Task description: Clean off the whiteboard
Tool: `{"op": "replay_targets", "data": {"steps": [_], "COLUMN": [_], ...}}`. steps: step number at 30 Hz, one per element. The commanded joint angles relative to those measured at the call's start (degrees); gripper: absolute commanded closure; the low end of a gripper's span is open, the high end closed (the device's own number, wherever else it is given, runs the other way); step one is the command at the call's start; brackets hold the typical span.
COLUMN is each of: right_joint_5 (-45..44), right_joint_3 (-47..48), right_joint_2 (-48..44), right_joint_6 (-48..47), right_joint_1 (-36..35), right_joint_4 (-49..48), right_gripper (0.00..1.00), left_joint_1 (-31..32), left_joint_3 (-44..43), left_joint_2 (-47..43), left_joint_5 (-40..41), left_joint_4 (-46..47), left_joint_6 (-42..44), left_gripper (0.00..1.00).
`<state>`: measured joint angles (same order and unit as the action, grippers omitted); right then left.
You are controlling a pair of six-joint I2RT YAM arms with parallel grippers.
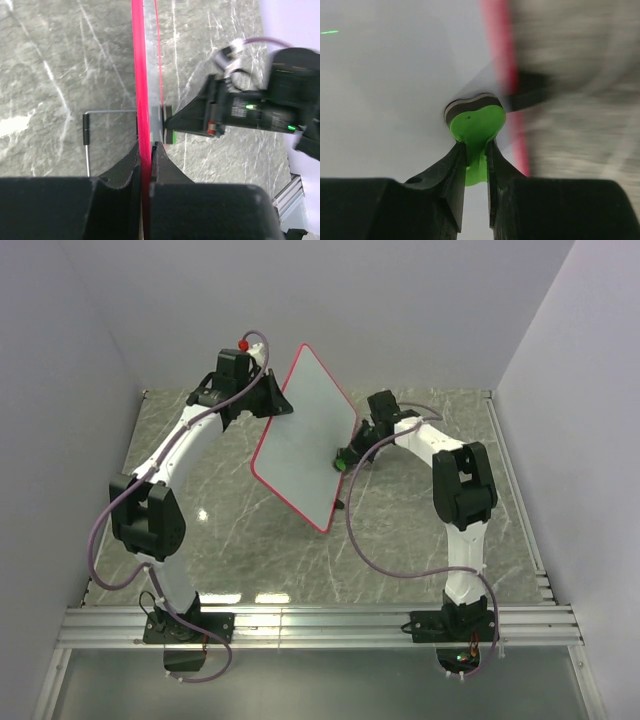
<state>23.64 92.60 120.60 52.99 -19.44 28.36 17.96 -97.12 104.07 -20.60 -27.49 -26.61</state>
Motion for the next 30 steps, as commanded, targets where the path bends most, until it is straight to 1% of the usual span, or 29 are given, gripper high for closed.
{"op": "replay_targets", "data": {"steps": [1,3,6,9,10,12,13,14,15,16,17,18,19,20,21,22,23,24,26,27,29,30], "right_joint_5": [-6.85,-7.2,-6.16,-5.1,-4.22,-5.0,-6.75,-7.98,-9.47,-11.23,-15.51,-17.47,-19.49,-21.86,-22.75,-23.11,-23.55,-23.9,-24.61,-24.17,-23.81,-22.42], "right_joint_3": [-1.46,-1.1,-1.8,-3.56,-3.91,-3.13,-1.91,-1.46,-1.02,-0.41,-0.49,-0.92,-2.32,-3.64,-7.31,-9.52,-11.89,-16.26,-20.33,-23.4,-25.53,-26.41], "right_joint_2": [4.21,3.51,-0.44,-7.11,-10.26,-12.83,-14.84,-15.91,-16.7,-18.45,-19.34,-20.22,-21.7,-22.5,-24.34,-25.31,-26.37,-28.29,-29.97,-31.02,-31.82,-32.44], "right_joint_6": [-5.52,-6.67,-8.08,-9.57,-10.44,-11.5,-12.55,-13.08,-13.7,-14.75,-15.28,-15.81,-16.25,-16.34,-16.34,-16.17,-16.08,-15.82,-14.85,-14.59,-14.58,-14.67], "right_joint_1": [-0.42,0.19,0.28,0.37,0.46,0.63,0.89,0.98,1.16,1.6,1.77,2.12,2.56,3.35,3.79,4.15,4.76,4.94,5.29,5.29,5.2,5.2], "right_joint_4": [12.4,13.3,11.81,6.82,6.1,7.31,8.37,9.25,12.13,13.64,15.13,16.63,19.51,20.41,21.38,21.21,21.04,20.69,19.99,18.94,18.31,18.14], "right_gripper": [1.0,1.0,1.0,1.0,1.0,1.0,0.89,0.56,0.44,0.33,0.23,0.13,0.13,0.13,0.12,0.12,0.12,0.12,0.12,0.12,0.12,0.12], "left_joint_1": [8.85,8.85,8.85,8.85,8.85,8.85,8.85,8.85,8.85,8.85,8.85,8.85,8.85,8.85,8.85,8.85,8.85,8.85,8.85,8.85,8.85,8.85], "left_joint_3": [4.4,4.13,3.08,2.81,2.73,2.64,2.55,2.46,2.46,2.46,2.46,2.55,2.81,2.99,3.25,3.6,3.78,3.96,4.48,4.57,5.01,5.01], "left_joint_2": [6.32,6.41,6.85,6.76,6.76,6.93,7.2,7.37,7.46,7.64,7.72,7.81,7.9,7.9,7.9,7.9,7.99,7.99,7.73,7.55,7.02,6.85], "left_joint_5": [-5.42,-5.24,-4.8,-3.75,-3.4,-2.08,-1.55,-1.2,-0.07,0.47,1.0,1.78,2.14,2.49,2.93,3.46,3.72,4.07,4.6,4.78,5.83,5.92], "left_joint_4": [-15.05,-15.14,-15.93,-15.93,-16.02,-16.37,-16.63,-16.72,-17.07,-17.16,-17.25,-17.43,-17.25,-17.16,-16.99,-16.81,-16.81,-16.72,-16.46,-16.46,-16.37,-16.37], "left_joint_6": [12.99,12.81,12.55,12.37,12.37,12.02,11.93,11.85,11.76,11.58,11.32,11.23,11.14,10.79,10.62,10.44,10.09,9.83,9.21,9.12,8.25,8.15], "left_gripper": [1.0,1.0,1.0,1.0,1.0,1.0,1.0,1.0,1.0,0.97,0.94,0.92,0.87,0.83,0.79,0.73,0.7,0.65,0.64,0.61,0.55,0.49]}}
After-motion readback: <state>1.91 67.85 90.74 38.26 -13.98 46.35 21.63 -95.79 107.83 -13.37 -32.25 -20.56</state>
